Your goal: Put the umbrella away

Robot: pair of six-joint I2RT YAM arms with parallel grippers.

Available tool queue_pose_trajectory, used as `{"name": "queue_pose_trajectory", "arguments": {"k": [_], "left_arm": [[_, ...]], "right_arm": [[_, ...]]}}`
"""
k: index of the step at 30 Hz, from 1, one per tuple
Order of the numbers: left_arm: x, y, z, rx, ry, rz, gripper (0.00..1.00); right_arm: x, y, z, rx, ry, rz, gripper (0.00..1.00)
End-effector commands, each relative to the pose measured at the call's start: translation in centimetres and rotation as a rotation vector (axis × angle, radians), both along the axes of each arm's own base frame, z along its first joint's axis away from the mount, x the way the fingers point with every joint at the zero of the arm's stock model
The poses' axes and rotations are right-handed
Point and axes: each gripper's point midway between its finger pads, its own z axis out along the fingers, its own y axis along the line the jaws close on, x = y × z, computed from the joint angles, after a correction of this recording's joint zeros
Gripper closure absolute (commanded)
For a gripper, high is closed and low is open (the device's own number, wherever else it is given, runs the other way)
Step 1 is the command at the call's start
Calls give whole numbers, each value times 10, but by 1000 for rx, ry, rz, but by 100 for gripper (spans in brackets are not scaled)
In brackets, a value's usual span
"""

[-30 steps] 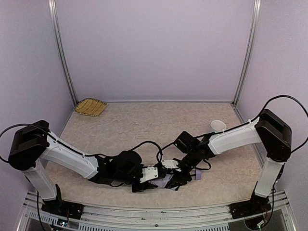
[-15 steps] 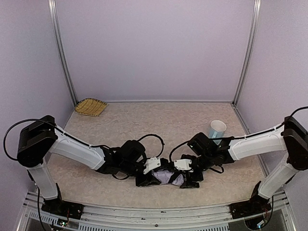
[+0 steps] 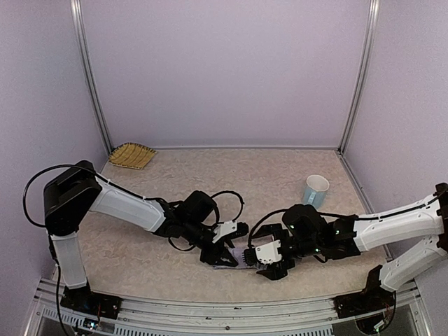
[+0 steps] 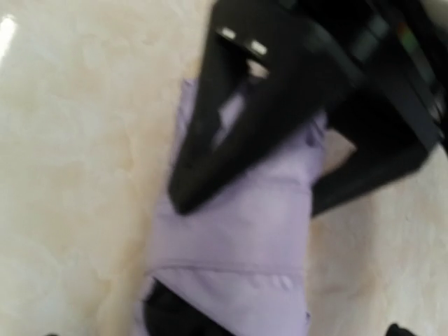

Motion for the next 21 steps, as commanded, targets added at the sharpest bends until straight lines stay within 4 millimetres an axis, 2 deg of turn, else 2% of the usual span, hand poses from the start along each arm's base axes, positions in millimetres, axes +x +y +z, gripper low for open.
{"name": "queue_pose_trajectory", "arguments": {"k": [1,3,6,10,14,16,17,21], "left_arm": [[-12,56,-72,320,155,75,93],[-13,56,-71,313,165,67,93],[-16,56,-70,305,173,44,93],[-17,55,-73,314,187,32,93],[-21,54,-71,306,197,12,94],[-23,55,-71,305,203,-1,94],[-23,55,-71,305,205,-5,94],[-25,54,-70,299,213,-24,93]], "right_arm": [[-6,1,10,14,-40,27,0],[-7,-1,6,28,-58,35,0],[3,11,4,51,-131,50,0],[25,28,-17,-6,-151,38,0],[35,28,-35,-49,-135,35,4],[32,27,-46,-81,-94,53,13],[29,26,-50,-94,-77,61,21],[26,24,-56,-109,-42,61,60]]}}
